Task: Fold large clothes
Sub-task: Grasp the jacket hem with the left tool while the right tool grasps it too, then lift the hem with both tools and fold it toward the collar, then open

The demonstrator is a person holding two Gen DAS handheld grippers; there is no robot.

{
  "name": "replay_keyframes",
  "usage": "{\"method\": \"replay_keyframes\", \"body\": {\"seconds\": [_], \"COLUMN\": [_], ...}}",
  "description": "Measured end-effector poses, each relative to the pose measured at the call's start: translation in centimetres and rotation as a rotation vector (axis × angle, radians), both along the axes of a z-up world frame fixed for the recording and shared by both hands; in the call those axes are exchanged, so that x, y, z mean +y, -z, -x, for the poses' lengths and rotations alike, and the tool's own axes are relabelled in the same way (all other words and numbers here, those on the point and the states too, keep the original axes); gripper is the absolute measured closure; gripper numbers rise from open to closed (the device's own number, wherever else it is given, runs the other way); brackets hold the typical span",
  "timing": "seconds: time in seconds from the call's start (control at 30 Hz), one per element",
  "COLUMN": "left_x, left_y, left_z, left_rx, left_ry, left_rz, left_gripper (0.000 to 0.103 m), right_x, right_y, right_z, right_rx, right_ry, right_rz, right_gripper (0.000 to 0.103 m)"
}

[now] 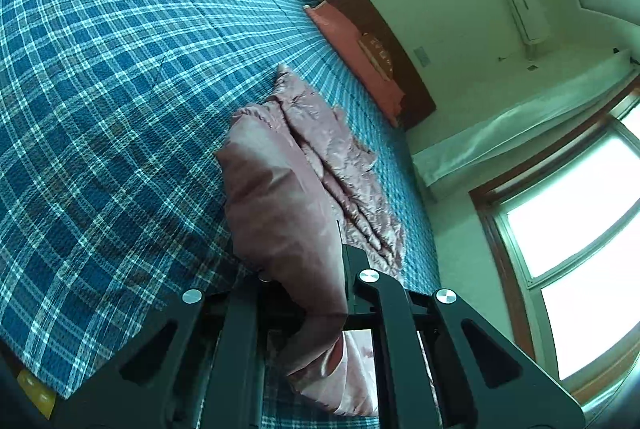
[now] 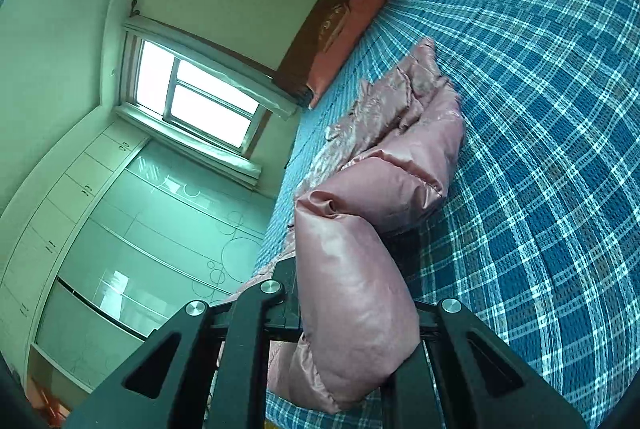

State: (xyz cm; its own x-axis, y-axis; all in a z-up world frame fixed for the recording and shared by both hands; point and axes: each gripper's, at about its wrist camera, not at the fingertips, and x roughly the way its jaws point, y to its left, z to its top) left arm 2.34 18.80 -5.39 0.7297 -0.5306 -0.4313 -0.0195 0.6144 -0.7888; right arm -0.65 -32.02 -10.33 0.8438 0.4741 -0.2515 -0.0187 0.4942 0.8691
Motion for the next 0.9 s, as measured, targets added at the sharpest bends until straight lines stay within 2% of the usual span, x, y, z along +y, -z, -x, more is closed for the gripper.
{"method": "replay_keyframes", "body": {"seconds": [0.2,0.33,0.5,0.6,0.7,0.77,0.9], "left_x": [-0.1,-1.1,-3.2,-4.3,-5.4,-6.2,-7.9], "left_y": [-4.3,-6.0,-7.1,-7.0,-6.6,-5.8,-3.1], "left_z": [2.0,-0.6,-7.7,-13.5,-18.7,-22.2,-29.1], "left_rx": [-0.069,-0.095,-0.136,-0.121,-0.109,-0.073,0.009], "left_ry": [0.042,0.074,0.088,0.071,0.043,0.025,0.014], "left_rz": [0.015,0.0,-0.048,-0.063,-0.127,-0.153,-0.196], "left_gripper": [0.095,0.095,0.095,0.095,0.095,0.095,0.095], "right_x": [-0.2,-1.3,-3.3,-4.7,-6.0,-6.7,-7.5], "right_y": [-4.0,-5.0,-5.5,-5.2,-3.9,-2.7,-0.4], "right_z": [2.8,-0.2,-7.8,-13.3,-18.6,-22.1,-27.9], "right_rx": [-0.081,-0.103,-0.102,-0.087,-0.039,-0.003,0.074], "right_ry": [0.008,0.007,0.01,0.037,0.065,0.075,0.099], "right_rz": [0.03,0.032,0.02,0.02,-0.005,-0.03,-0.012], "right_gripper": [0.093,0.093,0.093,0.093,0.093,0.093,0.093]}}
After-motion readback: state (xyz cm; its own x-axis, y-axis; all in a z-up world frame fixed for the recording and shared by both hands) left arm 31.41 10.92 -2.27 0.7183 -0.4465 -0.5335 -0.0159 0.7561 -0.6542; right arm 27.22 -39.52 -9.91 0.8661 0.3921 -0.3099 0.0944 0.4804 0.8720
